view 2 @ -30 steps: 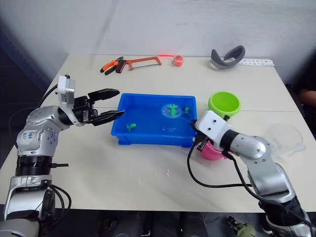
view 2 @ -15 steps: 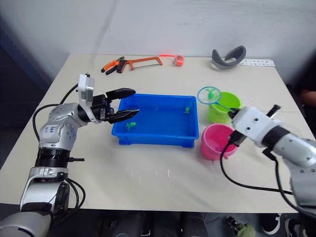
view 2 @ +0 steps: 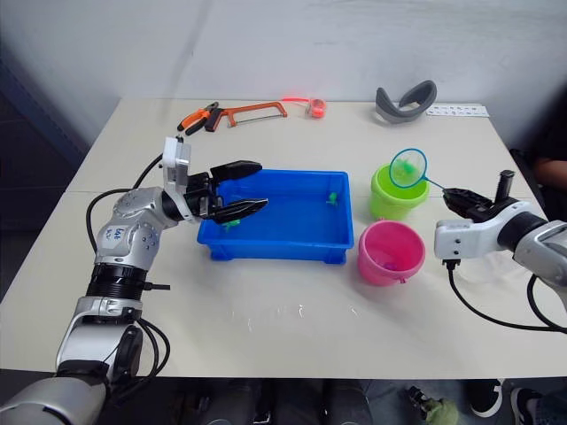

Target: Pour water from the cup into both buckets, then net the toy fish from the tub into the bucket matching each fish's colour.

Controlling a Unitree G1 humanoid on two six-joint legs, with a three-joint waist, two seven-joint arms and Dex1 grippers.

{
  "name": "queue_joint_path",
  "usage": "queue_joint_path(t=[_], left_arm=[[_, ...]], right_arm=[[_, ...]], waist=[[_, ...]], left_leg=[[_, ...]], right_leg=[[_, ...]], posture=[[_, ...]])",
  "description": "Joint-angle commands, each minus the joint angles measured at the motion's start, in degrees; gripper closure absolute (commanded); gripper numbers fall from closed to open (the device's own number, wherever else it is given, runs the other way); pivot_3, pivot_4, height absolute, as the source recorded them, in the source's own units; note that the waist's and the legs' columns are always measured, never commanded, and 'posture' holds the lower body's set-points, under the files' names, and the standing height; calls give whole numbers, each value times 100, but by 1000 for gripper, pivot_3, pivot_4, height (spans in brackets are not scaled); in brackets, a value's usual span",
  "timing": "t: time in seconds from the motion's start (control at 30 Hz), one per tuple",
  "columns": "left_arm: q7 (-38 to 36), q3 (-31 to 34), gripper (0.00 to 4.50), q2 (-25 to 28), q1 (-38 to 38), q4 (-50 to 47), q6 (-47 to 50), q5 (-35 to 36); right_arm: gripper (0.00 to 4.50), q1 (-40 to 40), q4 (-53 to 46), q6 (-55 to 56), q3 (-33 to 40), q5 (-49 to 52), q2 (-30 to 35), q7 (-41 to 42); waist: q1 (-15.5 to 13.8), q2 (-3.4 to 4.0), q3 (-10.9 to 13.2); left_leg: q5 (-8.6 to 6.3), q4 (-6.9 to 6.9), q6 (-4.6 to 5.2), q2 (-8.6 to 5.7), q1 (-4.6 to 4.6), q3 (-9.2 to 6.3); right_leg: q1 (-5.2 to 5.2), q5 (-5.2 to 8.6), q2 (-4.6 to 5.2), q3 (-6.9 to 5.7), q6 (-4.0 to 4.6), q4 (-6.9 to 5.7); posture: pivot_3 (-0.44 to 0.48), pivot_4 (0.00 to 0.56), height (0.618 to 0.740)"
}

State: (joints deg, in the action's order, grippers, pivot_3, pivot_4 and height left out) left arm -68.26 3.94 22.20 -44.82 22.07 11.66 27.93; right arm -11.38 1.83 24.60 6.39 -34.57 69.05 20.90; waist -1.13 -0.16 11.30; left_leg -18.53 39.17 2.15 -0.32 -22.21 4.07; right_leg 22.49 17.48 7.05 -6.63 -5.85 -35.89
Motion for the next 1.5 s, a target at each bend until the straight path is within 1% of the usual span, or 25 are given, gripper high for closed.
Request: queue_joint_path(t=[0.03, 0.07, 0.2, 0.43, 0.57, 0.63, 0.7, 0.83, 0.93, 1.13, 1.37, 1.5], left_arm=[[36, 60, 58, -40, -102, -77, -96, 25], [42, 63, 58, -50, -99, -75, -96, 28], [36, 65, 58, -75, -113, -41, -117, 19], [26, 78, 58, -92, -180, 60, -174, 8], [15, 78, 58, -107, -218, 138, -216, -1], [10, 83, 58, -105, -230, 168, -228, -1], [8, 80, 58, -113, -247, 213, -244, -7], [-5, 66, 58, -147, -297, 324, -285, -17], [-22, 57, 58, -169, -328, 372, -304, -22], [-17, 93, 58, -164, -330, 412, -342, -21], [16, 107, 58, -167, -284, 418, -373, -19], [17, 112, 58, -169, -285, 462, -396, -19]], right_arm=[[4500, -323, 375, 176, -129, -644, 262, -506], [4500, -386, 509, 232, -242, -893, 338, -676], [4500, -522, 901, 387, -513, -1188, 459, -840], [4500, -748, 852, 572, -675, -1726, 605, -1447], [4500, -831, 909, 655, -717, -2086, 742, -2037], [4500, -931, 954, 680, -695, -2111, 712, -2265], [4500, -1031, 1006, 702, -845, -2395, 744, -2489], [4500, -1081, 1337, 750, -1236, -2680, 718, -2441], [4500, -1159, 1406, 801, -1402, -2832, 748, -2631], [4500, -1304, 1441, 728, -1280, -2629, 845, -2655], [4500, -980, 1260, 616, -1220, -2589, 854, -2784], [4500, -1008, 1293, 664, -1310, -2626, 883, -2730]], waist=[[0, 0, 0], [-7, 0, 0], [-17, 0, 0], [-1, 2, 0], [-3, 2, 1], [-2, 2, 1], [-2, 2, 0], [-6, 2, 0], [-9, 2, 1], [8, 4, 1], [11, 4, 1], [2, 4, 1]], left_leg=[[0, 0, 0, 0, 0, 0], [0, 0, -1, 0, 0, 0], [0, 0, -1, 0, -4, -4], [1, 0, -3, 1, -3, -2], [2, 0, -4, 3, -4, -3], [2, 0, -4, 3, -4, -2], [2, 0, -5, 3, -4, -2], [2, 0, -5, 4, -4, -2], [2, 0, -5, 4, -6, -3], [4, -1, -8, 8, -6, -1], [4, -1, -10, 11, -6, 0], [4, -1, -10, 10, -6, 0]], right_leg=[[0, 0, 0, 1, 0, 0], [0, 0, 0, 1, 0, 0], [-2, 0, -1, 2, 0, 4], [0, 0, -5, 2, 0, 2], [0, 0, -7, 14, 1, 2], [0, 0, -8, 17, 1, 2], [0, 0, -10, 18, 1, 3], [0, 0, -17, 29, 1, 3], [1, 0, -18, 33, 0, 6], [4, 0, -26, 32, 1, 4], [4, 0, -28, 34, 1, 4], [3, 0, -28, 33, 1, 4]], posture=[[0, 150, 740], [0, 150, 740], [0, 150, 740], [0, 150, 740], [0, 150, 740], [0, 150, 740], [0, 150, 740], [0, 150, 740], [0, 150, 740], [0, 150, 740], [0, 150, 740], [0, 150, 740]])
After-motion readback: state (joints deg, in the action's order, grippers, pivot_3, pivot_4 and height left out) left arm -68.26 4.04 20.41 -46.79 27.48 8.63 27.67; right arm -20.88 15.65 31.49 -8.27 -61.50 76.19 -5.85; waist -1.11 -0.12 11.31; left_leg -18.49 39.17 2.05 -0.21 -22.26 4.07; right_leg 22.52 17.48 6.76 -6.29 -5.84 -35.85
